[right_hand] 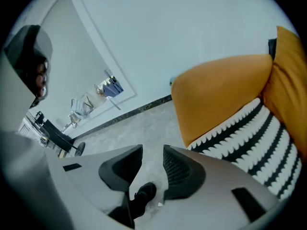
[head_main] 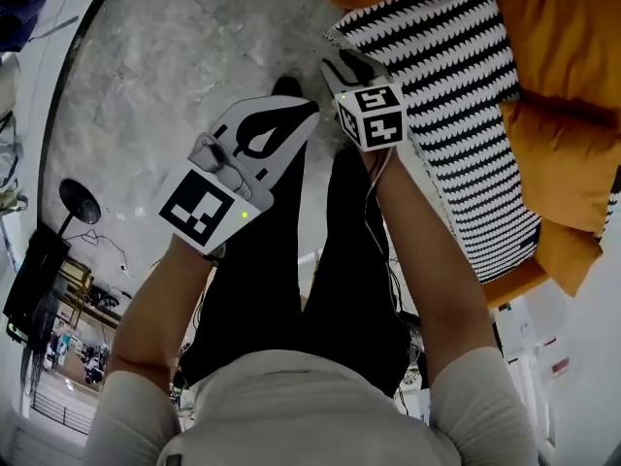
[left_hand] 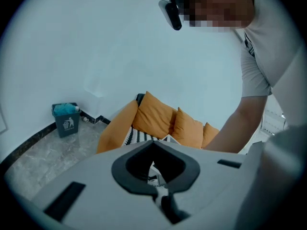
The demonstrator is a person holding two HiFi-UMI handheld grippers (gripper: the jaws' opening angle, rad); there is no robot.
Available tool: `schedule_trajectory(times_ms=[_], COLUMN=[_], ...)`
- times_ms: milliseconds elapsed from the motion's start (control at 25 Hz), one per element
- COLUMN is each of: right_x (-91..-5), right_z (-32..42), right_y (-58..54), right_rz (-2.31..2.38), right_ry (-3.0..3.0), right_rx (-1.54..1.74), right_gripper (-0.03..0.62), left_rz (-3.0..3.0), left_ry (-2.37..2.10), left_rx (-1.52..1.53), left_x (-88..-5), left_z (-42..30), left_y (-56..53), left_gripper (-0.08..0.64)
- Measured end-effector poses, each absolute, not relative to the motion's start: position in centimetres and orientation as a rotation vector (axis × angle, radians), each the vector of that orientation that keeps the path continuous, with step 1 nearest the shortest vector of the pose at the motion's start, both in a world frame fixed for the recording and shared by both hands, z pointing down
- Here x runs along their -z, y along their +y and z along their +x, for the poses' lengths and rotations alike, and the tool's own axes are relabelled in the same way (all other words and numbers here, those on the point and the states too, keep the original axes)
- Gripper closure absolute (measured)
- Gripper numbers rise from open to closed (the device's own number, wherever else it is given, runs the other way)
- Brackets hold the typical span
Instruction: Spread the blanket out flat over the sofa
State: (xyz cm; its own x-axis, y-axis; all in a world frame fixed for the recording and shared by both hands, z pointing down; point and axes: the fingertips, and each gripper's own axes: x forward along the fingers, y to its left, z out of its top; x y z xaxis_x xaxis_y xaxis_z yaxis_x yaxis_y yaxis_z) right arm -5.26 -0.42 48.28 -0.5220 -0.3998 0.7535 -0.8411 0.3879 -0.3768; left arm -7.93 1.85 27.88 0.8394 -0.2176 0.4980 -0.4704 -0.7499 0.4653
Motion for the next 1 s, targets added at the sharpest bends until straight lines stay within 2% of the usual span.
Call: schedule_trajectory(times_ms=[320,640,1000], right_x=[-25.3,-0.5,16.2], right_z=[4.8,14.4,20.2], right_y=[0.9,7.1,15.9], right_rz=[1.243,1.428,1.608], right_ry=[-2.268,-2.393,-2.443], right_rx=[-0.8,-0.496,-0.165], right_gripper=[0.443,0.446,0.497], left_rz=[2.617,2.801,2.944], left_ry=[-0.495,-0.492,-0.541], left_rx=[-0.476,-0.339,-0.155], left_x=[-13.3,3.4,17.9], left_z=[-1.0,4.0,6.5], left_y=[3.6,8.1,13.0], left_gripper=[0.551,0.551,0.551])
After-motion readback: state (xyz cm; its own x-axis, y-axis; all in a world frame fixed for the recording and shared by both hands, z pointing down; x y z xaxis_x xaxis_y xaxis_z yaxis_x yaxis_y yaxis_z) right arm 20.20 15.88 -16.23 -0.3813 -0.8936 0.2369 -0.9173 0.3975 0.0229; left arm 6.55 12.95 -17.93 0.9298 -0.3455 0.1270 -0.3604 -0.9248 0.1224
